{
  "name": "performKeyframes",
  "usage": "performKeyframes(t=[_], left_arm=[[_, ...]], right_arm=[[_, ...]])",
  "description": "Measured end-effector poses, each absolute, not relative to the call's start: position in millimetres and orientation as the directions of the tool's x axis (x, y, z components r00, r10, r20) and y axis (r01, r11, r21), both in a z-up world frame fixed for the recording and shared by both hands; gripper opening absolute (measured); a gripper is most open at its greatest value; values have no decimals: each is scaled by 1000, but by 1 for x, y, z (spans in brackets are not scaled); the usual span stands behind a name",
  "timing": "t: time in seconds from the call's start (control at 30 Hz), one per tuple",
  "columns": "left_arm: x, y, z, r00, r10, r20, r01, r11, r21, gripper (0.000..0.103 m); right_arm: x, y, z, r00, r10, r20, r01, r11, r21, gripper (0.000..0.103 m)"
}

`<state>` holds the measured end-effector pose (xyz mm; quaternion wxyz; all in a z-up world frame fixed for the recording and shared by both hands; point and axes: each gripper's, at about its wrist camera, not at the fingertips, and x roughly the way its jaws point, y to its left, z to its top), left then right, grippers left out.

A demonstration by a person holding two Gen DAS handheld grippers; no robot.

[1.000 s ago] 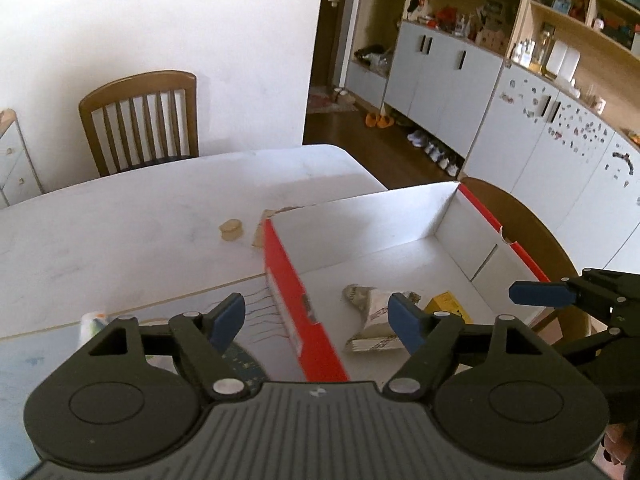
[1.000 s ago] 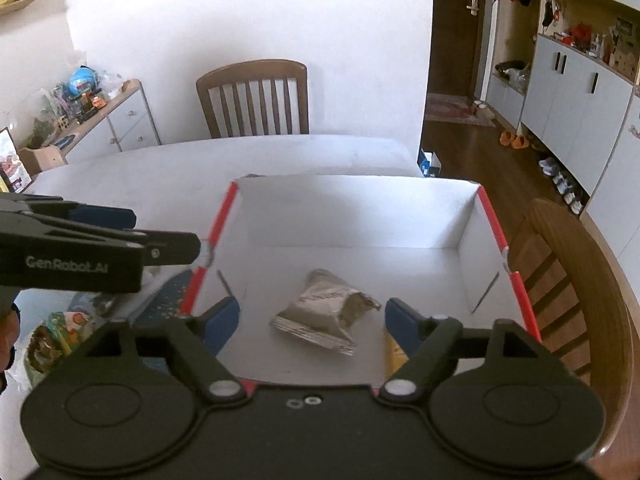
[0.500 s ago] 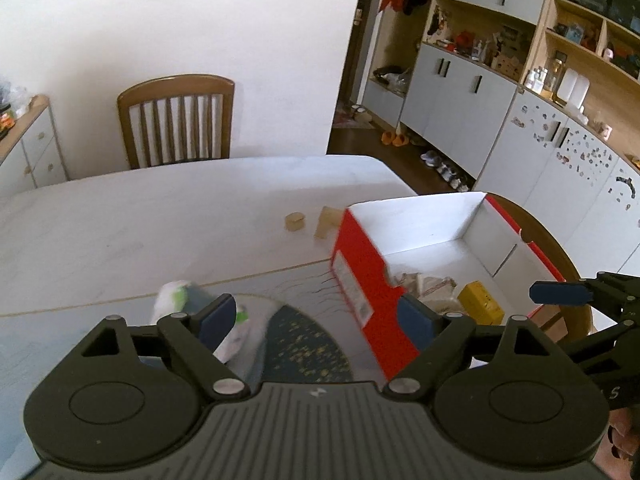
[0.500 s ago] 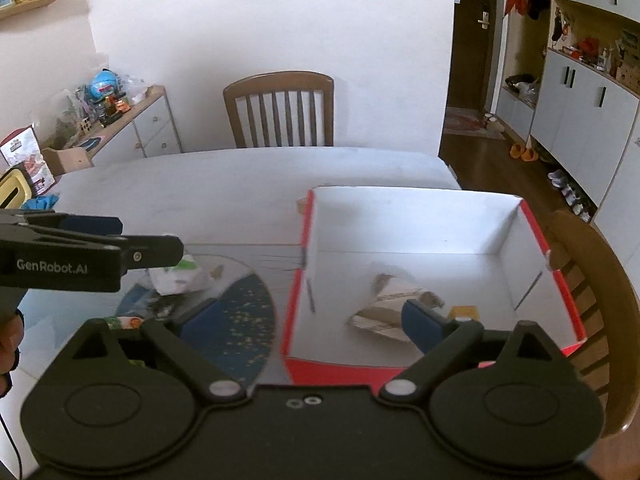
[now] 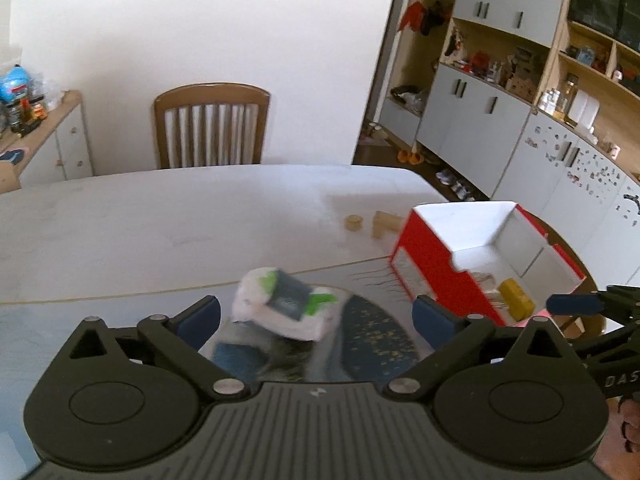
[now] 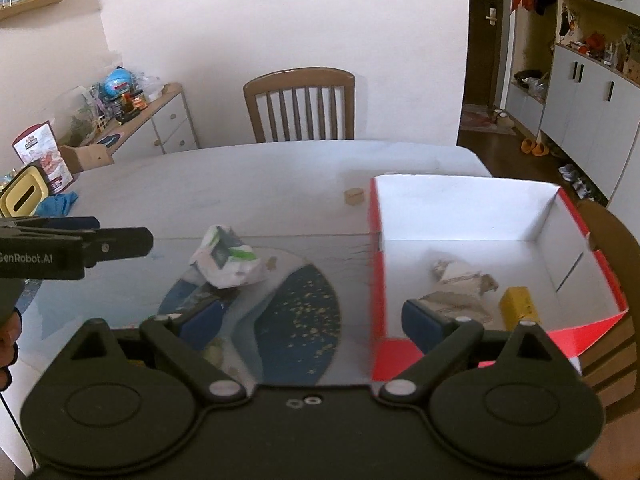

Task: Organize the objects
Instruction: 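Withdraw both tools from the red box back toward the mat, then grasp the brown plush keychain with left tool while right tool grasps green snack bag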

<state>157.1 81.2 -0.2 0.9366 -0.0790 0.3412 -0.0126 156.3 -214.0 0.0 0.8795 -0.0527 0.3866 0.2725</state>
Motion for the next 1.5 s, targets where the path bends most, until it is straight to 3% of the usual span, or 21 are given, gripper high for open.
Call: performKeyframes(t=[0.53, 0.97, 1.5], left_arm=[[117, 144, -51, 717, -34, -696, -61, 992, -112, 103], [91, 135, -89, 685, -55, -727, 29, 998, -49, 103], [99, 107, -105, 691, -120, -713, 154, 988, -17, 102]], right_arm=[[135, -172, -32, 506, 443, -740, -539, 832, 131, 96], [129, -148, -61, 461, 410, -787, -564, 820, 98, 93], [129, -107, -65, 390, 471, -792, -654, 747, 122, 80]])
